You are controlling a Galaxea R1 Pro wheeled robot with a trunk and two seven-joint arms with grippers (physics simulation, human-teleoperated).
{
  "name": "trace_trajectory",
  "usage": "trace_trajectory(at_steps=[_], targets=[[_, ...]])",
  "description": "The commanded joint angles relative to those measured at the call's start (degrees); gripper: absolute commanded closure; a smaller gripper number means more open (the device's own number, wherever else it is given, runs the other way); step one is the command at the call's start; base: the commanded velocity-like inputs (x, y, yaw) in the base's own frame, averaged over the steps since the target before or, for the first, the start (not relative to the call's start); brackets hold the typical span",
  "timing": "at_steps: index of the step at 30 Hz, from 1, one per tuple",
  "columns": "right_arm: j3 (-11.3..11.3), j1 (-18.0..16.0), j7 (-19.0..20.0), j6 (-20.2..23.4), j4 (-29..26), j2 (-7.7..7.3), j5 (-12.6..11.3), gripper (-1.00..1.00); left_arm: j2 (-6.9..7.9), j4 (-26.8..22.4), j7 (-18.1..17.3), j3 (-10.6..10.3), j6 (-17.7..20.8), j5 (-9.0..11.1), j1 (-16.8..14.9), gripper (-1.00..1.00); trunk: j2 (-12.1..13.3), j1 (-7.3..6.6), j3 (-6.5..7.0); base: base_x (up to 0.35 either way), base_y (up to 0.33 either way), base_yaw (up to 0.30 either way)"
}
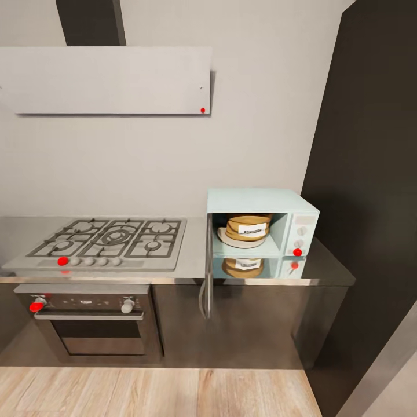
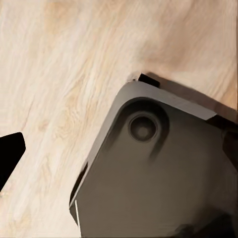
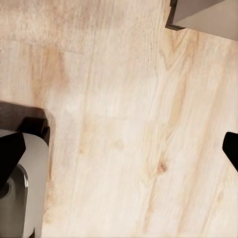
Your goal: In the kitchen, take the popcorn bag from the countertop, put it into the microwave, and heat it until the popcorn is cooked so the cooked popcorn ends up inside the bag.
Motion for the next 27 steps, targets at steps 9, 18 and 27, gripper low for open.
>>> trace_trajectory(at_steps=[9, 18, 27], targets=[[-0.6, 1.3, 0.1, 0.3, 0.1, 0.06, 0.3, -1.0, -0.02, -29.4, -0.3, -0.1, 11.3, -10.9, -0.4, -1.0, 0.0, 0.0, -0.07, 0.0, 0.0, 0.0], [-0.5, 1.4, 0.1, -0.1, 0.1, 0.06, 0.3, -1.0, -2.81, -35.3, -10.8, -3.7, 26.8, -11.1, -19.3, -1.0, 0.0, 0.0, -0.07, 0.0, 0.0, 0.0], [-0.8, 1.4, 0.3, 0.2, 0.1, 0.23, 0.1, -1.0, -3.01, -51.7, -30.7, -4.6, 37.0, -9.6, -32.3, -1.0, 0.0, 0.0, -0.07, 0.0, 0.0, 0.0]])
